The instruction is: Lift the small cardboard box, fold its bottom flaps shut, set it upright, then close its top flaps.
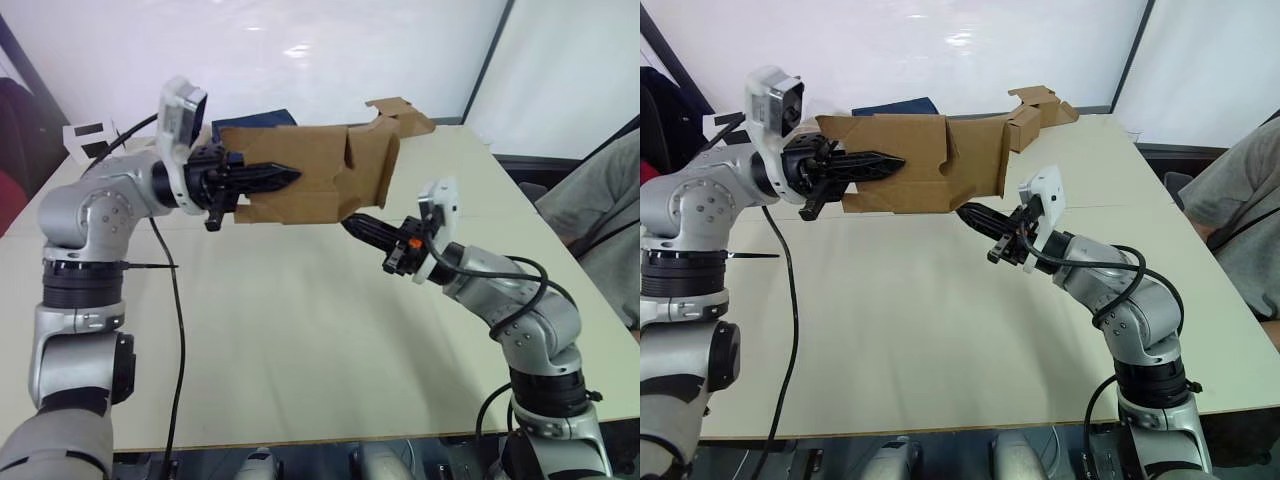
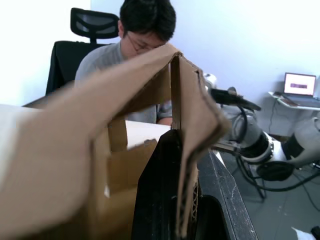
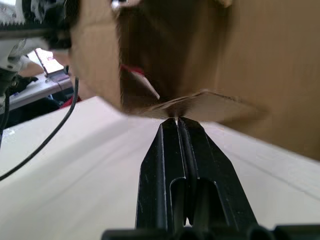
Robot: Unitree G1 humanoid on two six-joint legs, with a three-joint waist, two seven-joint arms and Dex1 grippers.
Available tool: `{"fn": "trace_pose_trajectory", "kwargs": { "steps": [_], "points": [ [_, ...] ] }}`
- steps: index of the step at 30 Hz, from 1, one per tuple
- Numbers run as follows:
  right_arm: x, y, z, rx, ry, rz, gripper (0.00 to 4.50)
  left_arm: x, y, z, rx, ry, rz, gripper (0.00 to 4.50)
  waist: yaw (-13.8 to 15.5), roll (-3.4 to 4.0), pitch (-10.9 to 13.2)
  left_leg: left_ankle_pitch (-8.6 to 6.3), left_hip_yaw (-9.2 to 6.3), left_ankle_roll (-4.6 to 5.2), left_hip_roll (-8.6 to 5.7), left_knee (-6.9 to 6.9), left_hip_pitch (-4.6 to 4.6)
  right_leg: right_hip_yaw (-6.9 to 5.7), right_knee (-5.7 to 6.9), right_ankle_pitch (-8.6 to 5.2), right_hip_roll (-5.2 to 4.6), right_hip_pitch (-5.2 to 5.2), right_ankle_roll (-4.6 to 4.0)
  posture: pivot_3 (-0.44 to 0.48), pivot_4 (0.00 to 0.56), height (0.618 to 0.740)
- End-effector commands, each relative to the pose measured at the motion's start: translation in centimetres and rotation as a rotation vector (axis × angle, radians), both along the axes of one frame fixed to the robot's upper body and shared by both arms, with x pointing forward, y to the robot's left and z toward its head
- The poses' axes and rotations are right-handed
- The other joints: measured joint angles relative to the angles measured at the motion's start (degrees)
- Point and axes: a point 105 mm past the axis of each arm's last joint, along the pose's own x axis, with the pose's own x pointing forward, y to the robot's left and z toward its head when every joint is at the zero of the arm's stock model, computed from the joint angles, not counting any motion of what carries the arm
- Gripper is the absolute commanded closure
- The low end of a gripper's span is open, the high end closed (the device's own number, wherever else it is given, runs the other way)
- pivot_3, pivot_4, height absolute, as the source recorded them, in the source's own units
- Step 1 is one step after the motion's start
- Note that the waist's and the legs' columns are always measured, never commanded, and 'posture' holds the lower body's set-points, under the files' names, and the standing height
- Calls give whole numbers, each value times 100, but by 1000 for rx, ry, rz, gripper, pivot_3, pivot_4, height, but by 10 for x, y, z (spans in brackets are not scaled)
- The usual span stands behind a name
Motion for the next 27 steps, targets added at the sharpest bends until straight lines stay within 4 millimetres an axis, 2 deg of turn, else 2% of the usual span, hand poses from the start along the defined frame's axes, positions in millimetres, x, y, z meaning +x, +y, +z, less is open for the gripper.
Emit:
{"fn": "trace_pose_trajectory", "kwargs": {
  "steps": [1, 6, 14, 21, 27],
  "points": [
    [-6, 4, 18, 39, -65, 29, 4482, -7, 0, 5, 2, -29, -21, 4500, -3, 0, 0, 0, 0, 0, 0, 0, 0, 0, 0, 0, 0, 0, 0, 0, 150, 740],
    [-13, 14, 27, 66, -76, 90, 4482, -6, 1, 5, 0, -26, -18, 4500, -14, 0, 0, 0, 0, 0, 1, -1, 0, 0, 0, 0, 1, -1, 0, 0, 150, 740],
    [-13, 22, 24, 44, -74, 119, 4482, -4, 1, 5, -6, -31, -10, 4500, -8, 0, 0, 0, 0, 0, 0, 0, 0, 0, 0, 0, 1, -1, 0, 0, 150, 740],
    [-14, 6, 31, 38, -73, 109, 4482, -2, 2, 8, -19, -50, 13, 4500, -7, 0, 0, 0, 0, 0, 0, 0, 0, 0, 0, 0, 0, -1, 0, 0, 150, 740],
    [-16, -24, 45, 78, -24, 103, 4482, -1, 2, 6, -25, -56, 21, 4500, -7, 0, 0, 0, 0, 1, 0, 0, 0, 0, 0, 0, 0, 0, 0, 0, 150, 740]
  ]
}}
